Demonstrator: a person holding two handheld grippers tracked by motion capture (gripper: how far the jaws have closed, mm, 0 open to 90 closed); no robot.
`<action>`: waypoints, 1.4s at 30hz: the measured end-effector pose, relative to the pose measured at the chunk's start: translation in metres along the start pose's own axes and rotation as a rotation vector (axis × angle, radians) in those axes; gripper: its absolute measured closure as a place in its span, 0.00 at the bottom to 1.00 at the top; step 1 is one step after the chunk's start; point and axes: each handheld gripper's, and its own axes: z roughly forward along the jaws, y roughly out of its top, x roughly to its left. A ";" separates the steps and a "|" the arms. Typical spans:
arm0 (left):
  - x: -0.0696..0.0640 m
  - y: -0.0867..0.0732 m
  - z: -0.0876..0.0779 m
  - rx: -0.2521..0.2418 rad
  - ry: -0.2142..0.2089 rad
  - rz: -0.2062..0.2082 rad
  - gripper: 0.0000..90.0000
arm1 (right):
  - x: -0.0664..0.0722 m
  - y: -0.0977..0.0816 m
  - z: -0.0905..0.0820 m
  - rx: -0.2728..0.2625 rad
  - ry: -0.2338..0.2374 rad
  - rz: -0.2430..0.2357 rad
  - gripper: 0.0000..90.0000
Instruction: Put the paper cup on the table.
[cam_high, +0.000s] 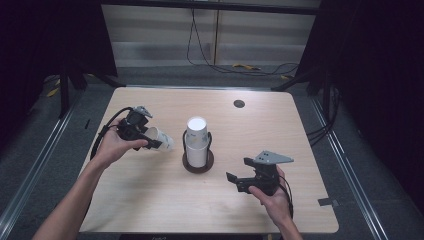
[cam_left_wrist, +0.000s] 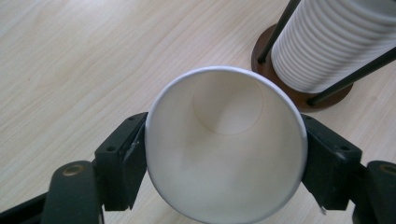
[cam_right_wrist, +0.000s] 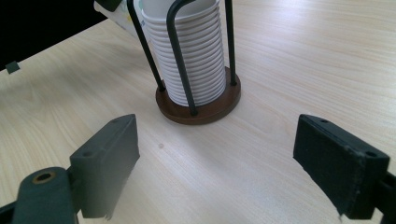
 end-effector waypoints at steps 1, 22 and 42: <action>0.000 0.001 0.001 0.016 0.003 0.005 0.28 | 0.000 0.000 0.000 0.000 0.001 0.000 0.15; -0.012 0.021 0.019 0.167 0.058 0.073 0.27 | 0.000 -0.001 0.000 0.007 0.002 -0.004 0.15; -0.008 0.021 0.033 0.137 0.106 -0.010 0.24 | -0.001 -0.003 0.002 0.029 0.008 0.001 0.15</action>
